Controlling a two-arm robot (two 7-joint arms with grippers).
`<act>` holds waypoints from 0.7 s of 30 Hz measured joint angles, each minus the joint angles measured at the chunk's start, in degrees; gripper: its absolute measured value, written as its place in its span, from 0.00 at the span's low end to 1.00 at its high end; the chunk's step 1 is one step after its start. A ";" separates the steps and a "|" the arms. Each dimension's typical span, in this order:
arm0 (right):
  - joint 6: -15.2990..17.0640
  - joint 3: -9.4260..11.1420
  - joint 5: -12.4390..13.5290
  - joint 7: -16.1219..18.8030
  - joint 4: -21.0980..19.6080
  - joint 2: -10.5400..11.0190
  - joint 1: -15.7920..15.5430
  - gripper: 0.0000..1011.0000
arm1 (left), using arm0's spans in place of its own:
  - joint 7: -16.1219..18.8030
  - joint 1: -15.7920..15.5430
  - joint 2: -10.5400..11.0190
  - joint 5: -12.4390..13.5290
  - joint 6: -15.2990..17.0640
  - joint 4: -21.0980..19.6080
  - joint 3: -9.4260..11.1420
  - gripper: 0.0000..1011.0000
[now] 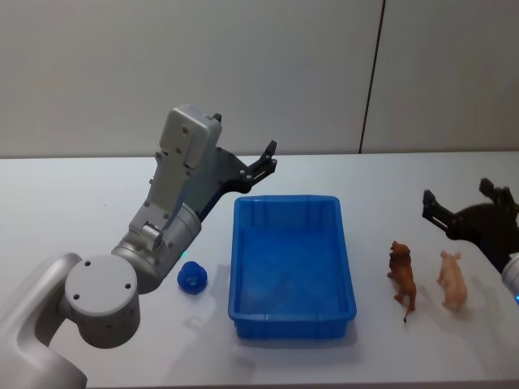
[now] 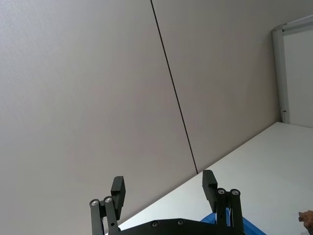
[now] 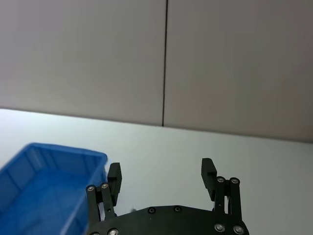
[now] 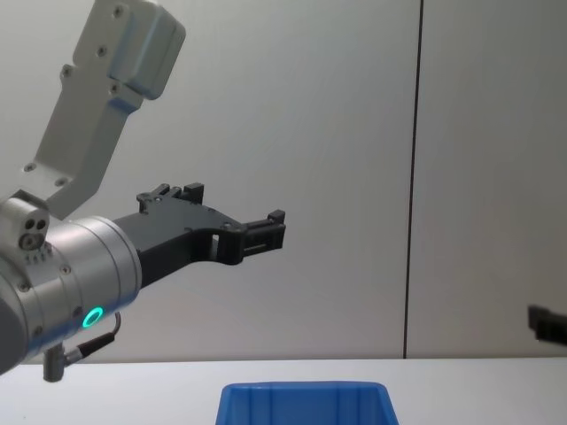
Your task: Pick up the two dolls from the table and place them into the box.
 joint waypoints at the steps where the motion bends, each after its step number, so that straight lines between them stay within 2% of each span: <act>1: 0.86 0.10 0.05 -0.41 0.56 -0.06 0.15 0.99 | 0.00 0.00 0.00 0.00 0.00 0.00 0.00 0.99; 21: 7.96 -0.07 -0.01 -3.55 11.42 -2.73 4.02 0.99 | 0.00 0.00 0.00 0.00 0.00 0.00 0.00 0.99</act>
